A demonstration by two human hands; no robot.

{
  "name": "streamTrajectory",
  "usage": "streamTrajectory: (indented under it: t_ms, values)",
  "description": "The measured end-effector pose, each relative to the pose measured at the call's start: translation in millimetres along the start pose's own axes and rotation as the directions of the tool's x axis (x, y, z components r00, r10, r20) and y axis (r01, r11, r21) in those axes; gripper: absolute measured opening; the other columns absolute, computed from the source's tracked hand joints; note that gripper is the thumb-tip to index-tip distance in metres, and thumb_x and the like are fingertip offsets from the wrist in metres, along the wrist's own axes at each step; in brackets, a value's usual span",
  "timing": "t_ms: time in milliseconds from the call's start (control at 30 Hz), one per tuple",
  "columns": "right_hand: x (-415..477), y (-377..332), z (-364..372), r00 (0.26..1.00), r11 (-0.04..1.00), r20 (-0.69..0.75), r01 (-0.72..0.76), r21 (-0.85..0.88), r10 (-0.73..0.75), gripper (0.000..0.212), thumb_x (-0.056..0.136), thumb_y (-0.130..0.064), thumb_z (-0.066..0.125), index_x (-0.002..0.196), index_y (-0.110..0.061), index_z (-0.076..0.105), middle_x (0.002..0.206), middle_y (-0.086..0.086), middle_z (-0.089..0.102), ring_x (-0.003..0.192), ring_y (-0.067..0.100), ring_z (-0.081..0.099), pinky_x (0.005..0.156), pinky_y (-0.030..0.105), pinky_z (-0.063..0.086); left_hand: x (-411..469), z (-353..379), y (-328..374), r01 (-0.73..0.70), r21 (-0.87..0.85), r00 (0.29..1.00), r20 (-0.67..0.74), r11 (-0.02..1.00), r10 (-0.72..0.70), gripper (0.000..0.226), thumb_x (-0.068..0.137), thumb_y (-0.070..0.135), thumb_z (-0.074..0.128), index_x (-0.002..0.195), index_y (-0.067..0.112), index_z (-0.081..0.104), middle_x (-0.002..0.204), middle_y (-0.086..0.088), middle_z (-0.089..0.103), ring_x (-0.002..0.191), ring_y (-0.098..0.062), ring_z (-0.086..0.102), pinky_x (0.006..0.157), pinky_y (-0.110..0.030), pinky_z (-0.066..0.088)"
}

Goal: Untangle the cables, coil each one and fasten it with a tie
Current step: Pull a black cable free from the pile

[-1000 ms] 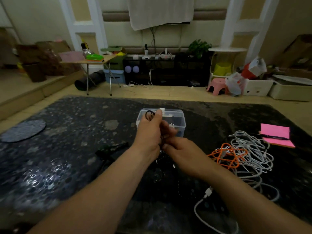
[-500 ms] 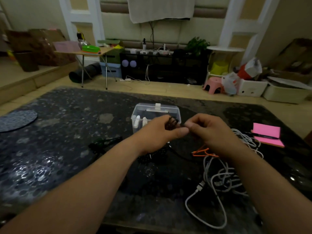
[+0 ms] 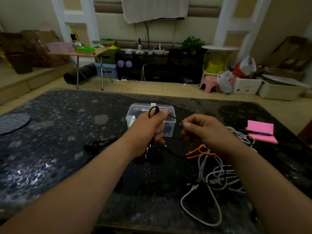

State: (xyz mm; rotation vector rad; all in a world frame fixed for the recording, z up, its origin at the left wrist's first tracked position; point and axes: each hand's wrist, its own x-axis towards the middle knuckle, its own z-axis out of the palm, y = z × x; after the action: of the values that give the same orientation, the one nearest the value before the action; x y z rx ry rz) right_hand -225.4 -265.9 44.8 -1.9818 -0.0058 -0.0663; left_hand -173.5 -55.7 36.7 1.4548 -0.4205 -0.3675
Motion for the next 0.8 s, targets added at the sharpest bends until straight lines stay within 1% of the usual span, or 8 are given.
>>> streamTrajectory:
  t_ms: [100,200,300,400,500,567,633,800]
  values:
    - [-1,2,14,0.990,0.998,-0.125,0.065,0.025,-0.061,0.012,0.103,-0.023,0.067,0.100,-0.020,0.078,0.091,0.003,0.080,0.087,0.023,0.074,0.084,0.044,0.057,-2,5,-5,-0.035,0.163,0.999,-0.033,0.986,0.041,0.035,0.104,0.045,0.063,0.086,0.015,0.056,0.067,0.002,0.052,0.055,-0.014,0.049,0.061,-0.032,0.054]
    - [-1,1,28,0.990,0.992,-0.076,0.122,0.011,-0.121,0.013,0.102,-0.025,0.068,0.104,-0.024,0.081,0.090,-0.007,0.080,0.087,0.011,0.074,0.084,0.041,0.058,-2,14,-13,-0.045,0.278,0.999,-0.015,0.959,0.051,0.034,0.101,0.052,0.064,0.109,0.019,0.065,0.076,0.007,0.063,0.060,-0.009,0.055,0.059,-0.029,0.053]
    - [2,-2,39,0.983,0.982,-0.019,0.185,0.020,-0.185,0.015,0.103,-0.013,0.067,0.115,-0.015,0.076,0.101,-0.001,0.081,0.098,0.014,0.077,0.094,0.041,0.059,-2,19,-14,-0.038,0.136,0.997,-0.057,0.990,0.046,0.035,0.107,0.044,0.056,0.111,0.012,0.070,0.084,0.007,0.073,0.073,-0.015,0.068,0.066,-0.031,0.057]
    - [6,-1,34,0.992,0.991,-0.046,0.119,0.059,-0.117,0.013,0.104,-0.003,0.060,0.111,-0.011,0.065,0.105,0.002,0.081,0.100,0.013,0.077,0.097,0.042,0.060,-1,15,-7,-0.047,0.023,0.979,-0.197,0.999,0.051,0.041,0.112,0.038,0.047,0.105,0.006,0.074,0.102,-0.009,0.079,0.091,-0.016,0.074,0.077,-0.025,0.058]
    - [8,8,16,0.998,0.958,-0.012,0.060,-0.282,-0.066,0.016,0.105,-0.014,0.059,0.113,-0.023,0.069,0.107,-0.008,0.078,0.102,0.011,0.073,0.101,0.044,0.057,1,6,0,-0.061,-0.165,0.971,-0.240,0.984,0.020,0.040,0.112,0.039,0.044,0.092,0.011,0.064,0.080,-0.009,0.070,0.077,-0.021,0.070,0.085,-0.041,0.060]
    - [5,14,6,0.996,0.912,0.092,0.040,-0.407,-0.003,0.017,0.105,-0.027,0.063,0.120,-0.027,0.071,0.112,-0.011,0.075,0.106,0.008,0.070,0.102,0.042,0.055,2,2,5,-0.058,-0.345,0.976,-0.215,0.937,-0.019,0.040,0.112,0.040,0.045,0.087,0.013,0.060,0.068,-0.006,0.056,0.065,-0.022,0.061,0.074,-0.043,0.062]
    - [3,19,5,0.988,0.888,0.151,0.047,-0.457,0.025,0.022,0.102,-0.033,0.069,0.123,-0.029,0.072,0.112,-0.013,0.075,0.104,0.002,0.069,0.102,0.039,0.056,1,-1,10,-0.050,-0.442,0.980,-0.194,0.896,-0.041,0.041,0.111,0.043,0.045,0.084,0.016,0.057,0.063,-0.002,0.041,0.058,-0.017,0.045,0.056,-0.031,0.051]
    - [4,29,16,0.999,0.810,0.021,0.038,-0.585,-0.032,0.049,0.084,-0.041,0.080,0.126,-0.045,0.056,0.101,-0.012,0.069,0.093,0.011,0.069,0.090,0.043,0.058,2,-8,17,0.010,-0.566,0.997,-0.062,0.824,-0.055,0.042,0.111,0.046,0.045,0.081,0.018,0.056,0.060,0.004,0.027,0.049,-0.008,0.024,0.039,-0.018,0.024]
